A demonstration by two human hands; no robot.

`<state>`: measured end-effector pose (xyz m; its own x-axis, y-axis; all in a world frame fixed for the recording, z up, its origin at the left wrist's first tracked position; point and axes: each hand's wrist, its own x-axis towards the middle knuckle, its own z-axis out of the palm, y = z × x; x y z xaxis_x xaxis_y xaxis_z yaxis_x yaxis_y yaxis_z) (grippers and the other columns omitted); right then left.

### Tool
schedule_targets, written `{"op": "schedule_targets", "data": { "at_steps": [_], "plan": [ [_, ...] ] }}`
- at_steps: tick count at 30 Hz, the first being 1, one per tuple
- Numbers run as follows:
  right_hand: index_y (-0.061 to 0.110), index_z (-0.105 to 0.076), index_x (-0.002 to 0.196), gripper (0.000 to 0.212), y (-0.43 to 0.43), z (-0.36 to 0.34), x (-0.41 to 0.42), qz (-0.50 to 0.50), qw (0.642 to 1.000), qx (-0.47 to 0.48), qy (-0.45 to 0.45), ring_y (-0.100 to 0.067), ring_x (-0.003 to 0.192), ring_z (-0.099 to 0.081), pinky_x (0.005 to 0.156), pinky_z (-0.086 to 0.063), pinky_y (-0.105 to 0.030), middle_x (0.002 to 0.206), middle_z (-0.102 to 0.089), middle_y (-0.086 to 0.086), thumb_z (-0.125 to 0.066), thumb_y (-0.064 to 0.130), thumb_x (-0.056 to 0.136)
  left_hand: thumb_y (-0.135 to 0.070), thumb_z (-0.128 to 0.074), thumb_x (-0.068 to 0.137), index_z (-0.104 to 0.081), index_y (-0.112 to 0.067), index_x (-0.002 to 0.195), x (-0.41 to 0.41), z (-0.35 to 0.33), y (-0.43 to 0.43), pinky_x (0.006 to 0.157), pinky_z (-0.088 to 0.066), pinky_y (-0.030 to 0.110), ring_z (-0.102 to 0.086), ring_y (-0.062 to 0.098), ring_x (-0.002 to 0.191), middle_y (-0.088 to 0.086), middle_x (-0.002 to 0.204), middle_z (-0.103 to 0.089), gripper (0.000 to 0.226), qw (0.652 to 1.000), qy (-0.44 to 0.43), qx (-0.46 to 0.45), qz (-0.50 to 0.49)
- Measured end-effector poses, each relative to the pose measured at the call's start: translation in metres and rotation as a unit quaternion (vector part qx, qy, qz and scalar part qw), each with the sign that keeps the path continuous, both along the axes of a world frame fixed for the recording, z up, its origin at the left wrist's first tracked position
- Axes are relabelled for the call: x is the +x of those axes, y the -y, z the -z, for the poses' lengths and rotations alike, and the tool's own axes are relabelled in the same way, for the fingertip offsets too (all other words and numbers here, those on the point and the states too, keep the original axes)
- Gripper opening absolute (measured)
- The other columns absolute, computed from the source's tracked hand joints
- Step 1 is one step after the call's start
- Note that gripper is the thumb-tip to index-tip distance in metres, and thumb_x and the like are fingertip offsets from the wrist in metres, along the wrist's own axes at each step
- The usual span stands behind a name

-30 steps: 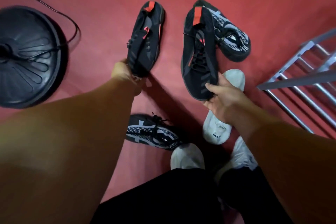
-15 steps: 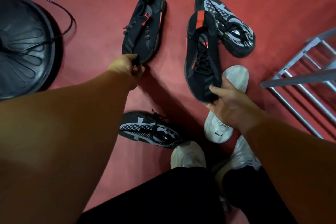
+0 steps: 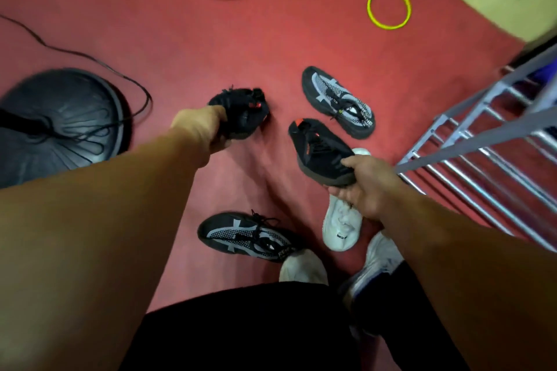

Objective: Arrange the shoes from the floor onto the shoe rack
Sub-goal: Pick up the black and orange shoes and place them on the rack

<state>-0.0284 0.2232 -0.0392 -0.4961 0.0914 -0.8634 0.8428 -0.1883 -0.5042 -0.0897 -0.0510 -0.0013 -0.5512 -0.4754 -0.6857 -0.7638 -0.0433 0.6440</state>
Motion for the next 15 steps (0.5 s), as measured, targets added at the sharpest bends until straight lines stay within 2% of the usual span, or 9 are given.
{"op": "schedule_targets", "data": {
  "at_steps": [3,5,6,7,9,13,15],
  "plan": [
    [0.002,-0.063,0.109,0.016,-0.001,-0.056,0.008,-0.064,0.997,0.045,-0.024,-0.031,0.079,-0.073,0.063,-0.062,-0.041,0.098,-0.074,-0.019,-0.051,0.003,0.098,-0.009,-0.07,0.079,-0.066,-0.007,0.07,0.011,-0.056,0.001,0.06,-0.054,0.032,-0.06,0.023,0.043,0.013,0.065,-0.064,0.011,0.992,0.01,-0.061,0.106],
    [0.002,-0.063,0.098,0.01,-0.003,-0.095,0.018,-0.086,0.992,0.077,-0.042,-0.033,0.074,-0.072,0.066,-0.062,-0.043,0.088,-0.072,-0.02,-0.054,0.0,0.094,-0.009,-0.068,0.085,-0.063,-0.004,0.068,0.023,-0.094,0.0,0.069,-0.058,0.04,-0.066,0.029,0.058,0.016,0.067,-0.065,0.018,0.975,0.021,-0.104,0.197],
    [0.001,-0.063,0.096,0.009,-0.003,-0.114,0.023,-0.098,0.989,0.1,-0.054,-0.032,0.069,-0.071,0.064,-0.062,-0.042,0.083,-0.071,-0.02,-0.055,-0.001,0.092,-0.012,-0.066,0.088,-0.062,-0.002,0.072,0.029,-0.112,0.0,0.067,-0.061,0.041,-0.067,0.033,0.064,0.018,0.073,-0.066,0.02,0.959,0.026,-0.136,0.247],
    [0.001,-0.064,0.095,0.01,-0.004,-0.133,0.03,-0.111,0.984,0.124,-0.069,-0.031,0.062,-0.07,0.06,-0.062,-0.041,0.077,-0.069,-0.02,-0.055,-0.002,0.089,-0.016,-0.065,0.09,-0.063,0.0,0.076,0.037,-0.131,-0.002,0.058,-0.06,0.038,-0.067,0.034,0.064,0.019,0.075,-0.066,0.021,0.94,0.031,-0.167,0.295],
    [-0.001,-0.065,0.092,0.014,-0.007,-0.171,0.046,-0.124,0.973,0.168,-0.103,-0.03,0.052,-0.065,0.06,-0.059,-0.045,0.069,-0.065,-0.02,-0.055,-0.003,0.082,-0.02,-0.064,0.089,-0.065,0.003,0.082,0.053,-0.169,-0.01,0.039,-0.05,0.028,-0.066,0.032,0.053,0.017,0.071,-0.065,0.023,0.905,0.028,-0.209,0.37],
    [-0.006,-0.063,0.09,0.016,-0.021,-0.241,0.087,-0.122,0.961,0.205,-0.141,-0.026,0.044,-0.054,0.057,-0.047,-0.04,0.059,-0.059,-0.02,-0.054,0.0,0.078,-0.019,-0.064,0.088,-0.064,0.002,0.084,0.086,-0.236,-0.032,0.041,-0.054,0.03,-0.067,0.033,0.054,0.015,0.073,-0.064,0.021,0.876,-0.01,-0.221,0.429],
    [-0.003,-0.061,0.09,0.012,-0.033,-0.274,0.111,-0.116,0.957,0.217,-0.155,-0.024,0.038,-0.053,0.047,-0.046,-0.03,0.057,-0.059,-0.019,-0.054,0.001,0.08,-0.017,-0.064,0.087,-0.064,0.001,0.082,0.101,-0.266,-0.046,0.041,-0.054,0.031,-0.066,0.033,0.053,0.015,0.072,-0.063,0.019,0.869,-0.036,-0.219,0.442]
  ]
}}
